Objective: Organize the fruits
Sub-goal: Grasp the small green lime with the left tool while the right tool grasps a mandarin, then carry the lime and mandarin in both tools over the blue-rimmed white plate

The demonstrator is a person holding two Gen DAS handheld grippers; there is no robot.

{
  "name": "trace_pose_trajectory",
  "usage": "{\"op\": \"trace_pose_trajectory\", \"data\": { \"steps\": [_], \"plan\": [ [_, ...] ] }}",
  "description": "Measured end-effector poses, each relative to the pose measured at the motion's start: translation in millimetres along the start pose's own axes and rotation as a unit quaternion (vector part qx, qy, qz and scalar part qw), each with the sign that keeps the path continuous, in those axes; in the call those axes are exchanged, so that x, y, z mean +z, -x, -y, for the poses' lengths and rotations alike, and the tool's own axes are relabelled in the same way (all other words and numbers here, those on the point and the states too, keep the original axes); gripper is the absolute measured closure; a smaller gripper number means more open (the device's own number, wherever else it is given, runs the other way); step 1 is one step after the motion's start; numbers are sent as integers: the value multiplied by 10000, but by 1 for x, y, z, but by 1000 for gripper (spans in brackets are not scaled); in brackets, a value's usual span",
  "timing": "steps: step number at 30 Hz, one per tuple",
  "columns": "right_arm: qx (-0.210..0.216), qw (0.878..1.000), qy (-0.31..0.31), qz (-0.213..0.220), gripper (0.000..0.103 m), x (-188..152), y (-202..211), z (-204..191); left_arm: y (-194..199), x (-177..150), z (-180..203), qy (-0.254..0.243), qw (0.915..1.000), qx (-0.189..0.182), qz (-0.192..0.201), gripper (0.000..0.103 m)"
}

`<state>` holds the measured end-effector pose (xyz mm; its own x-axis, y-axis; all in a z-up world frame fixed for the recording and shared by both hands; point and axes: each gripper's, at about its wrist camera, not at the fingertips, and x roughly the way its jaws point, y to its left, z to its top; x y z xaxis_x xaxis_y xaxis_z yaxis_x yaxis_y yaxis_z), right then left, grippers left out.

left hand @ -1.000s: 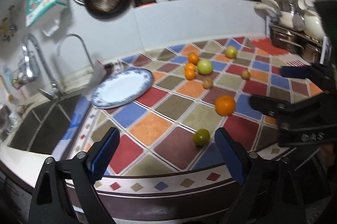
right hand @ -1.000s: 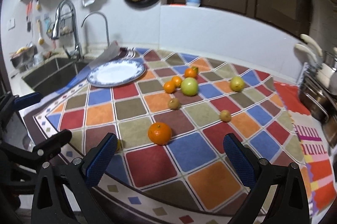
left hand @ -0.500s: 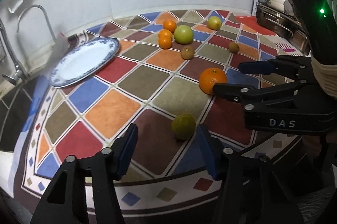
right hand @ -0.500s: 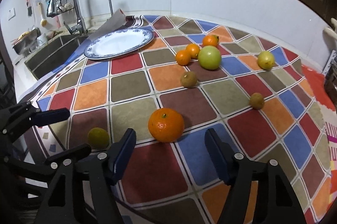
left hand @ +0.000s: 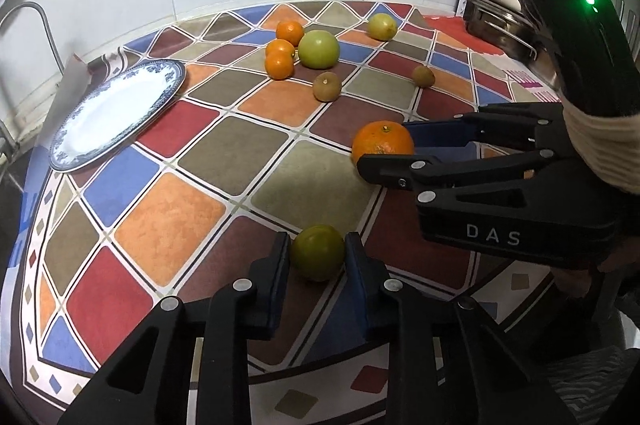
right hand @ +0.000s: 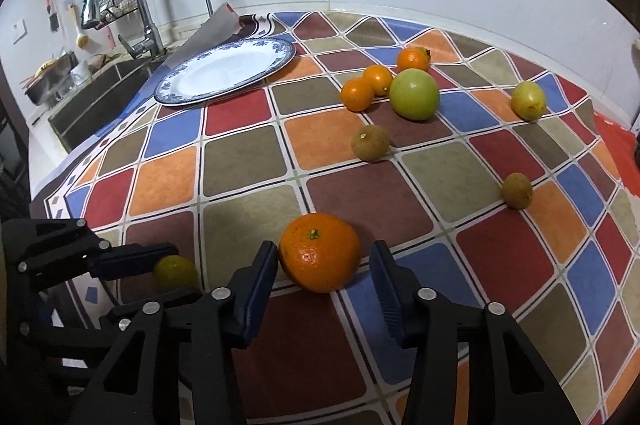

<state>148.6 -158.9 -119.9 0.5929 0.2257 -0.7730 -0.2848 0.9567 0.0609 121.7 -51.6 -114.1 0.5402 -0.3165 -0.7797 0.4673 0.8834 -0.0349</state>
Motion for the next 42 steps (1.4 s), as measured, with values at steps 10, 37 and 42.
{"op": "trace_pose_trajectory", "data": {
  "steps": [10, 37, 42],
  "plan": [
    [-37, 9998, -178, 61, 60, 5, 3, -3, 8, 11, -21, 134, 9998, 16, 174, 75],
    [0, 9944, -2, 1054, 60, 136, -11, -72, 35, 90, -164, 266, 9916, 745, 1022, 75],
    [18, 9949, 92, 1003, 60, 164, -36, -84, 19, 103, -197, 316, 9916, 778, 981, 75]
  ]
}}
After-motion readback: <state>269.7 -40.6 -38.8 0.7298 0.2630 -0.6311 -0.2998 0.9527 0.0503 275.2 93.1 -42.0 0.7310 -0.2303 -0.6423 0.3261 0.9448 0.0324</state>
